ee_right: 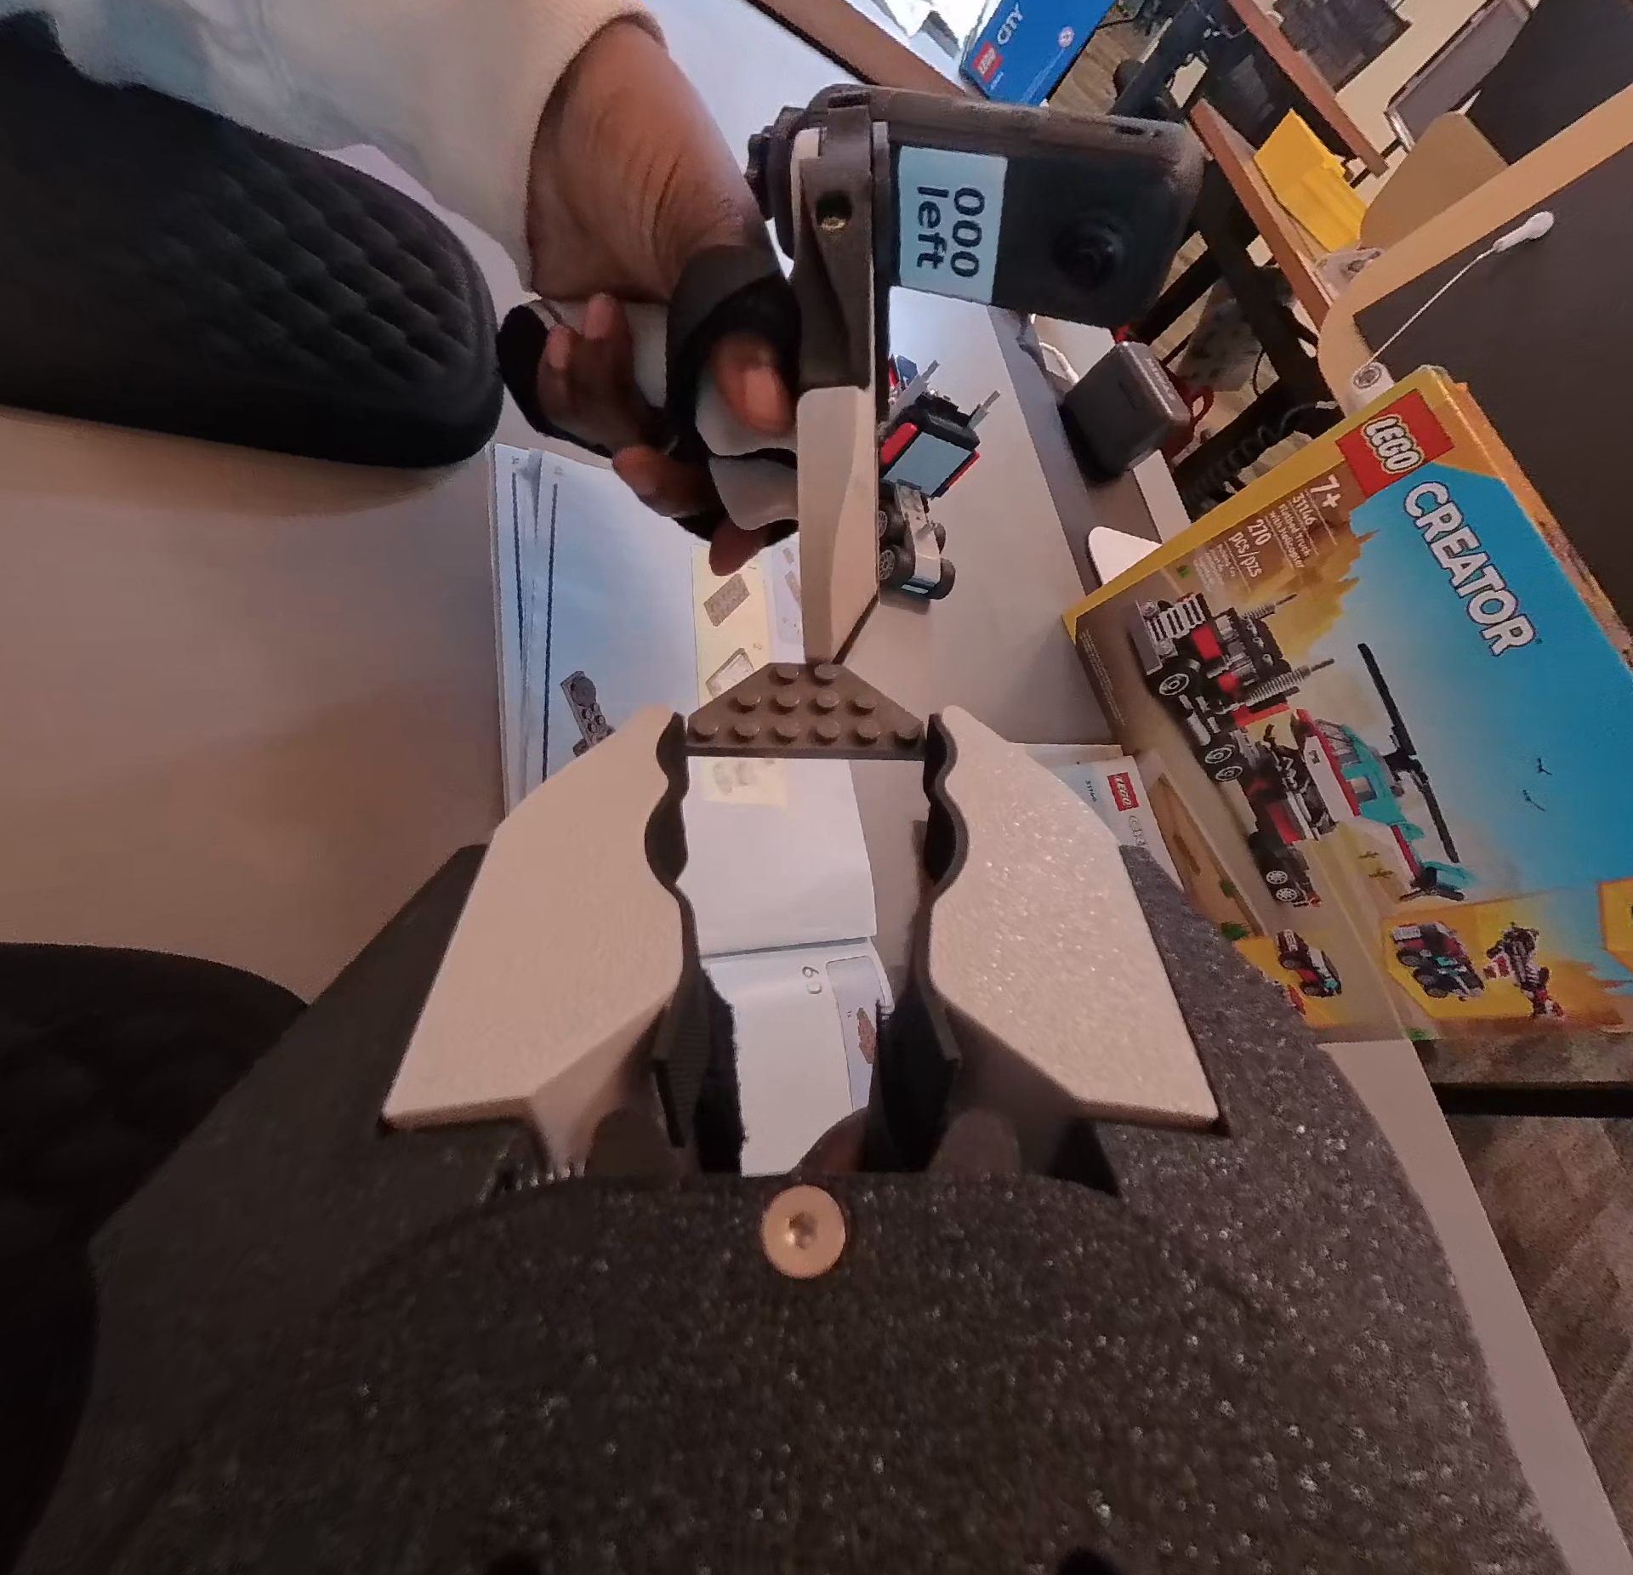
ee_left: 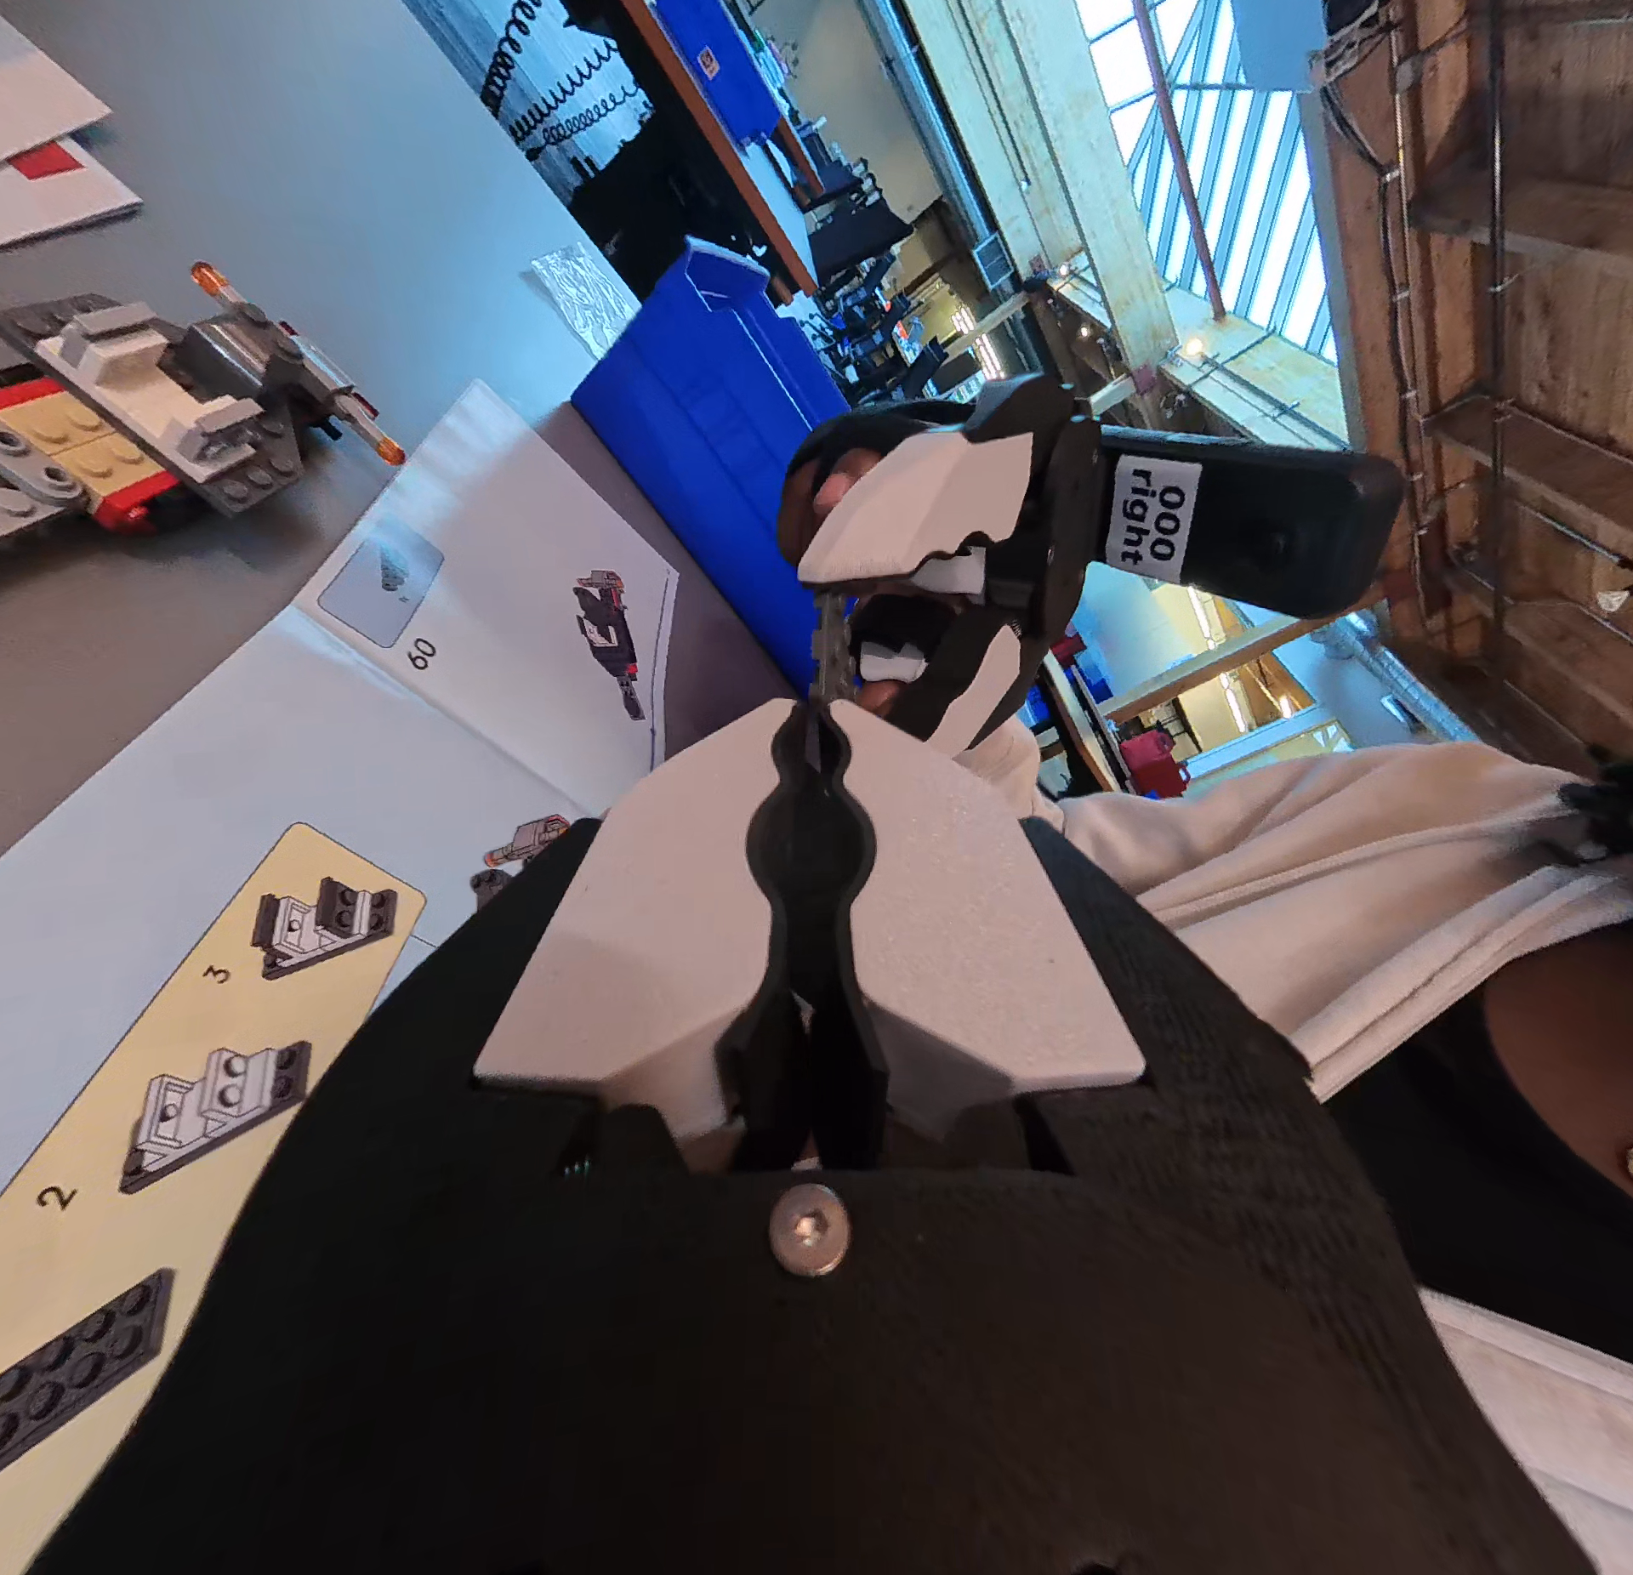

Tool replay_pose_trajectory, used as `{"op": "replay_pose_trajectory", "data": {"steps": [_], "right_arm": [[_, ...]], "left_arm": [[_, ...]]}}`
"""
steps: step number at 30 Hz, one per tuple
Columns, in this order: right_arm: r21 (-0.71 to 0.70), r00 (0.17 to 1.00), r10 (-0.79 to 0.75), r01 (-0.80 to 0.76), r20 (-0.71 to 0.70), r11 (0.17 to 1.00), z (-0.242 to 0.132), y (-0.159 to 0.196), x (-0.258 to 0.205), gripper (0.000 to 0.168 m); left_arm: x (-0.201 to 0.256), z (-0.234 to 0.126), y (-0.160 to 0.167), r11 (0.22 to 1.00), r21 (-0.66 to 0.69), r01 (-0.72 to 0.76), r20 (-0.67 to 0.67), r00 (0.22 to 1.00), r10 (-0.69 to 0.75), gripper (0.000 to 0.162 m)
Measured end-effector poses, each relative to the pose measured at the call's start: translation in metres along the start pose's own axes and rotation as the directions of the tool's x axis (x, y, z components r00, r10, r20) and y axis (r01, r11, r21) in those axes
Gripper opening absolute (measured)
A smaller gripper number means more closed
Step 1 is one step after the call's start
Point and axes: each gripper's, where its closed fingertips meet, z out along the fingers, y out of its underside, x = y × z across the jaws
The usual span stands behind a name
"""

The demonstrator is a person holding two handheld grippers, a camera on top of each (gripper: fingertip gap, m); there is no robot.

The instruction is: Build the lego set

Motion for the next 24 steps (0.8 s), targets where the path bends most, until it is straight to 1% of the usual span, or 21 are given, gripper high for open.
{"op": "replay_pose_trajectory", "data": {"steps": [3, 5, 9, 12, 16, 17, 19, 22, 24], "right_arm": [[-0.016, 1.000, 0.003, -0.003, 0.005, 1.000, 0.002, 0.004, 0.002, 0.052], [-0.010, 1.000, 0.014, -0.014, 0.027, 1.000, 0.004, 0.005, 0.003, 0.052], [0.015, 0.998, 0.006, -0.007, 0.066, 1.000, 0.009, 0.002, 0.004, 0.052], [0.028, 0.996, 0.001, -0.004, 0.091, 1.000, 0.010, 0.002, 0.006, 0.052], [0.046, 0.994, 0.036, -0.041, 0.107, 0.998, 0.016, 0.004, 0.017, 0.052], [0.035, 0.994, 0.048, -0.052, 0.096, 0.998, 0.016, 0.009, 0.023, 0.050], [-0.005, 0.995, 0.079, -0.079, 0.064, 0.997, 0.011, 0.026, 0.041, 0.056], [-0.102, 0.980, 0.178, -0.169, 0.090, 0.980, 0.010, 0.067, 0.059, 0.062], [-0.192, 0.971, 0.211, -0.187, 0.113, 0.963, 0.015, 0.095, 0.065, 0.062]], "left_arm": [[-0.005, -0.006, -0.009, 0.998, 0.040, 0.041, -0.007, 0.999, -0.041, 0.010], [-0.007, -0.006, -0.010, 0.998, 0.042, 0.041, -0.006, 0.999, -0.040, 0.011], [-0.003, 0.001, -0.006, 0.999, 0.010, 0.040, -0.037, 0.999, -0.039, 0.007], [-0.004, 0.000, -0.008, 1.000, 0.002, 0.029, -0.045, 0.999, -0.029, 0.007], [-0.013, -0.004, -0.023, 0.996, 0.048, 0.080, -0.065, 0.995, -0.077, 0.005], [-0.020, -0.007, -0.030, 0.993, 0.070, 0.095, -0.052, 0.994, -0.091, 0.005], [-0.040, -0.013, -0.045, 0.985, 0.110, 0.131, -0.012, 0.991, -0.130, 0.005], [-0.074, -0.015, -0.061, 0.977, 0.109, 0.186, 0.059, 0.980, -0.193, 0.005], [-0.093, -0.010, -0.066, 0.966, 0.088, 0.244, 0.075, 0.965, -0.251, 0.005]]}}
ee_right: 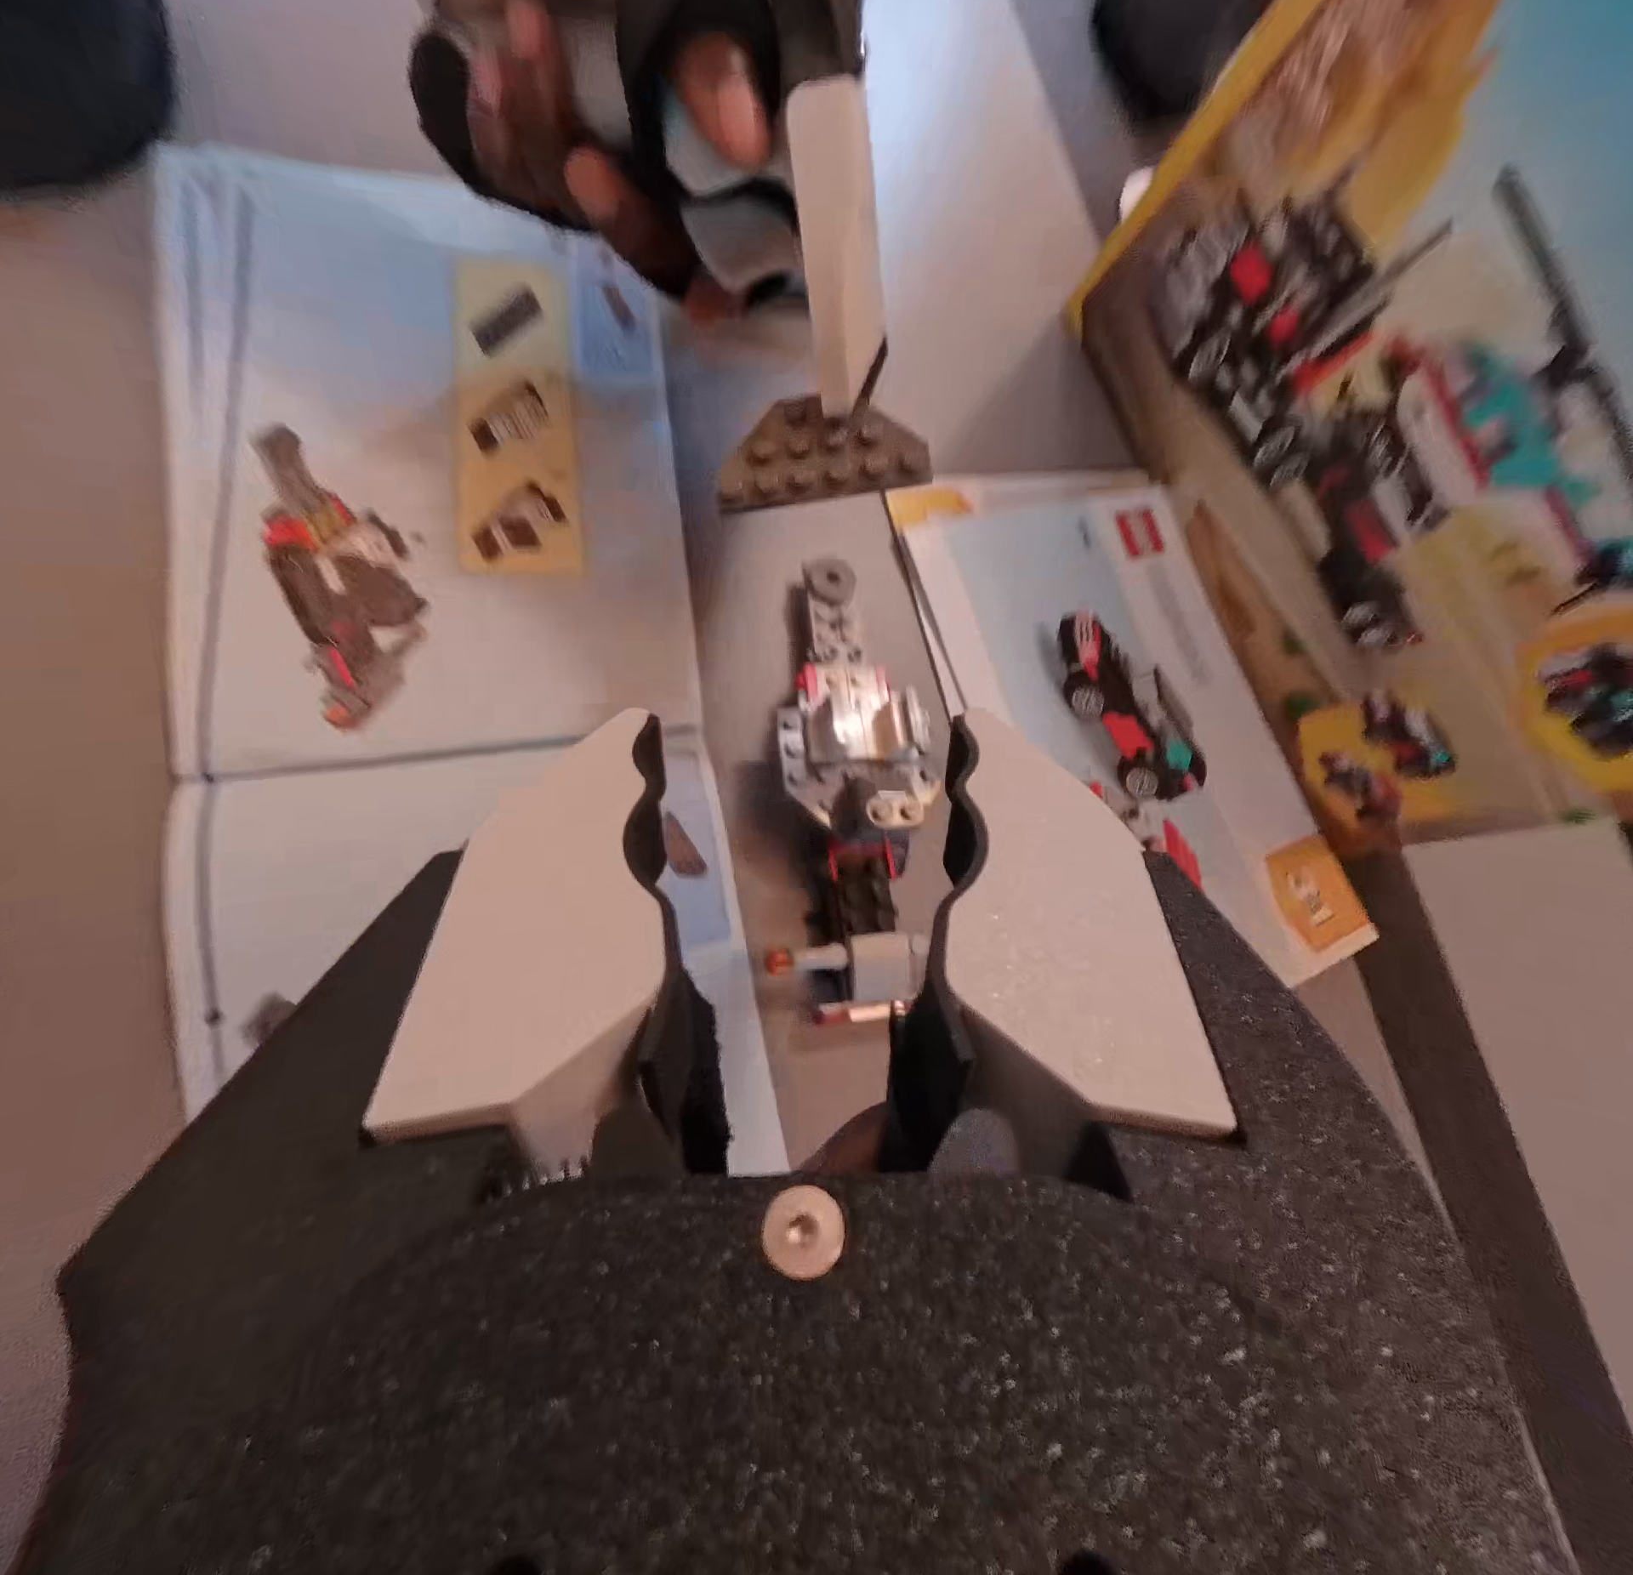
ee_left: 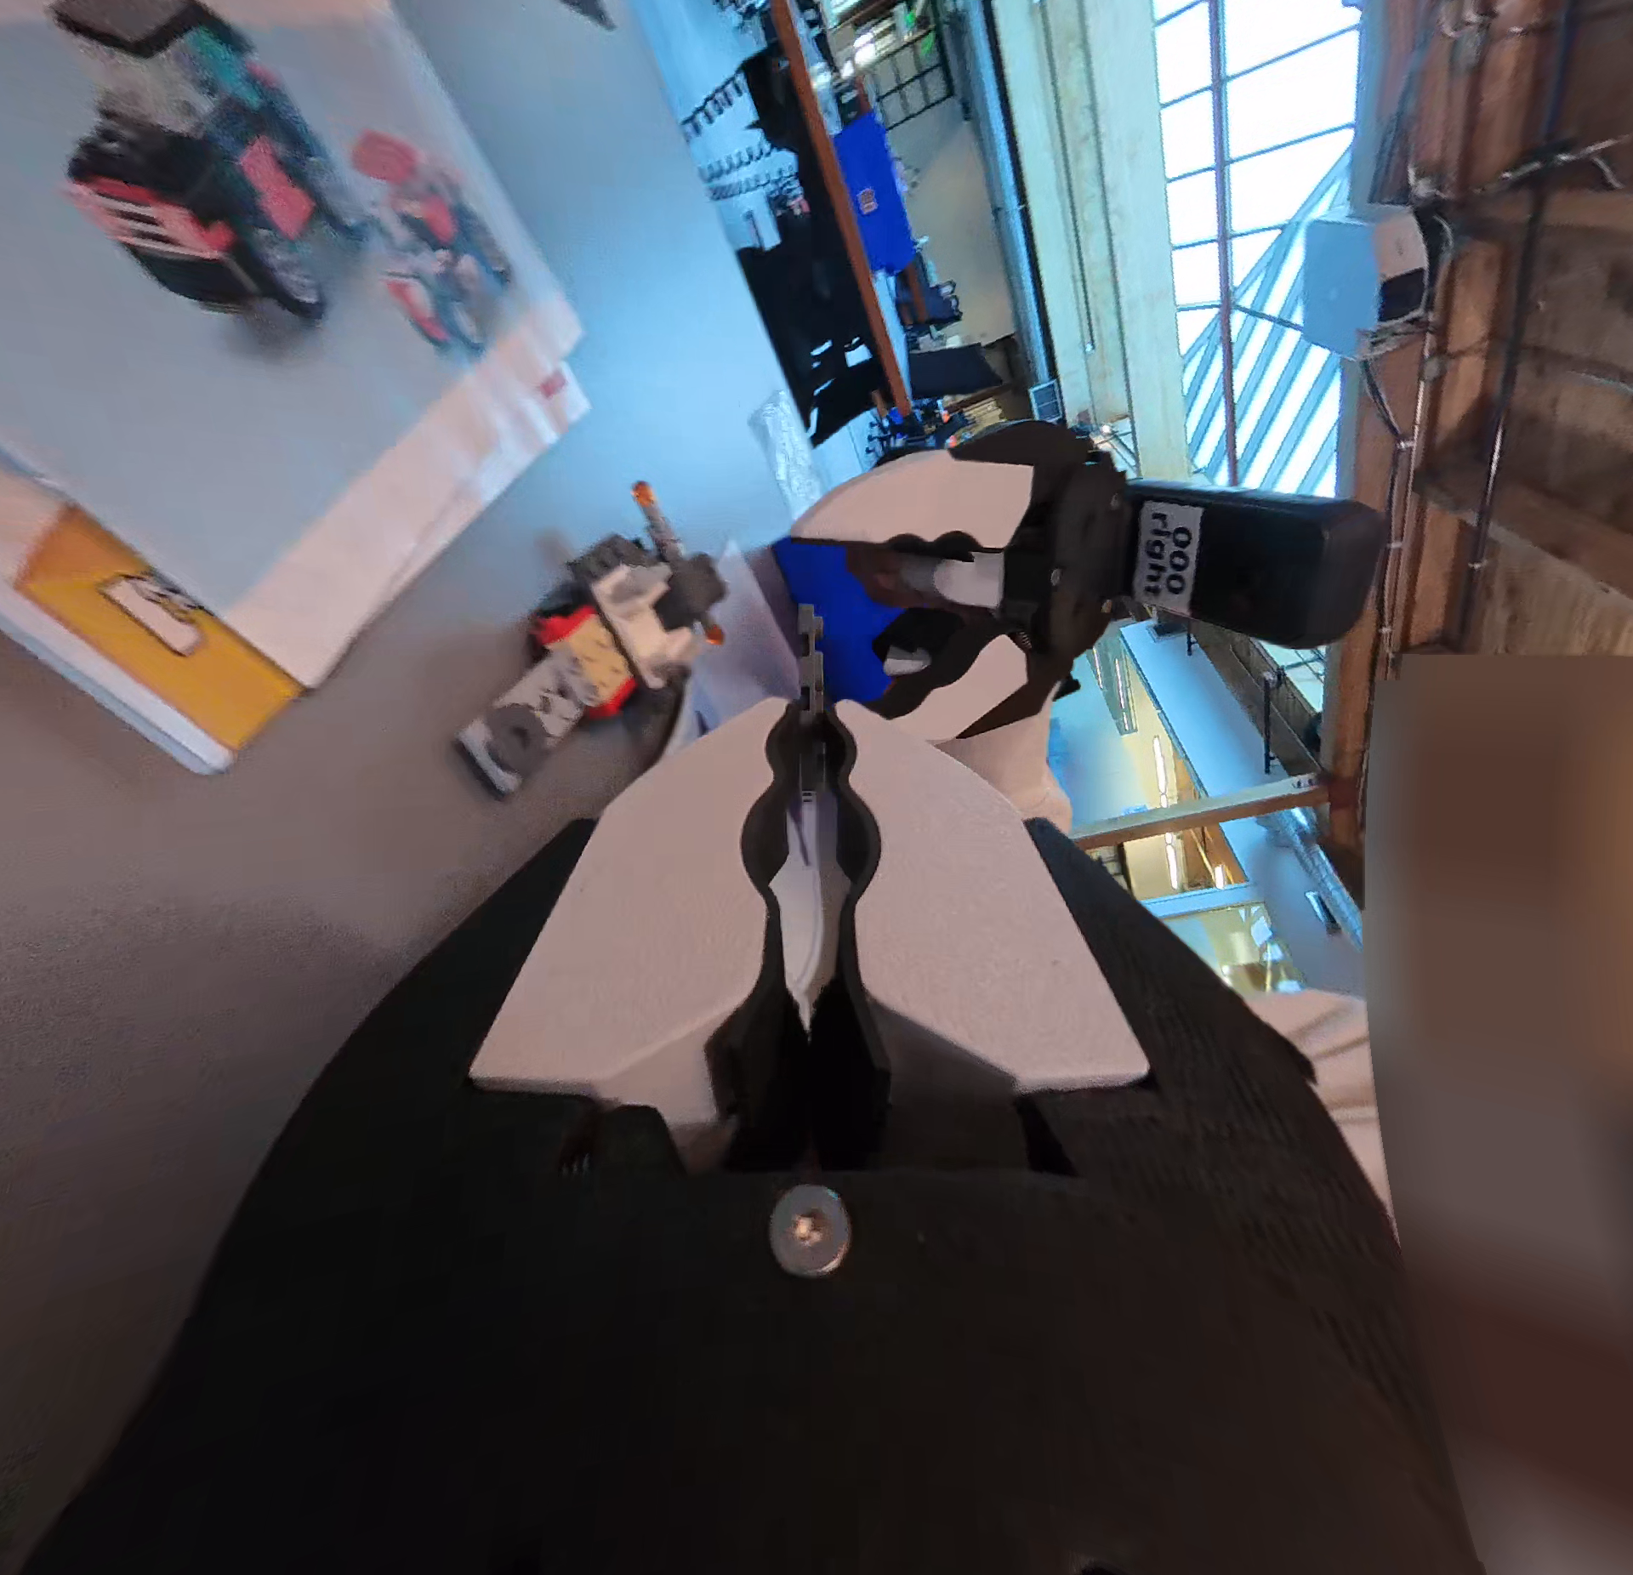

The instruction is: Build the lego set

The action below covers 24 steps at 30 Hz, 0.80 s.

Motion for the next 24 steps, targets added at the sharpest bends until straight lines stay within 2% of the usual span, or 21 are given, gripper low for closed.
{"op": "replay_pose_trajectory", "data": {"steps": [3, 7, 11, 24], "right_arm": [[-0.040, 0.997, 0.042, -0.039, 0.064, 0.998, 0.016, 0.014, 0.008, 0.064], [-0.108, 0.994, 0.025, -0.013, 0.110, 0.994, 0.034, 0.024, 0.010, 0.065], [-0.093, 0.992, -0.005, 0.017, 0.123, 0.996, 0.041, 0.019, 0.010, 0.065], [-0.156, 0.990, -0.050, 0.070, 0.132, 0.985, 0.052, 0.012, 0.010, 0.049]], "left_arm": [[-0.020, 0.011, 0.000, 0.996, -0.050, 0.070, 0.048, 0.997, -0.068, 0.005], [-0.034, 0.021, 0.002, 0.989, -0.064, 0.131, 0.106, 0.987, -0.124, 0.005], [-0.039, 0.025, -0.001, 0.988, -0.058, 0.141, 0.157, 0.979, -0.131, 0.005], [-0.040, 0.028, -0.001, 0.985, -0.003, 0.170, 0.132, 0.977, -0.168, 0.005]]}}
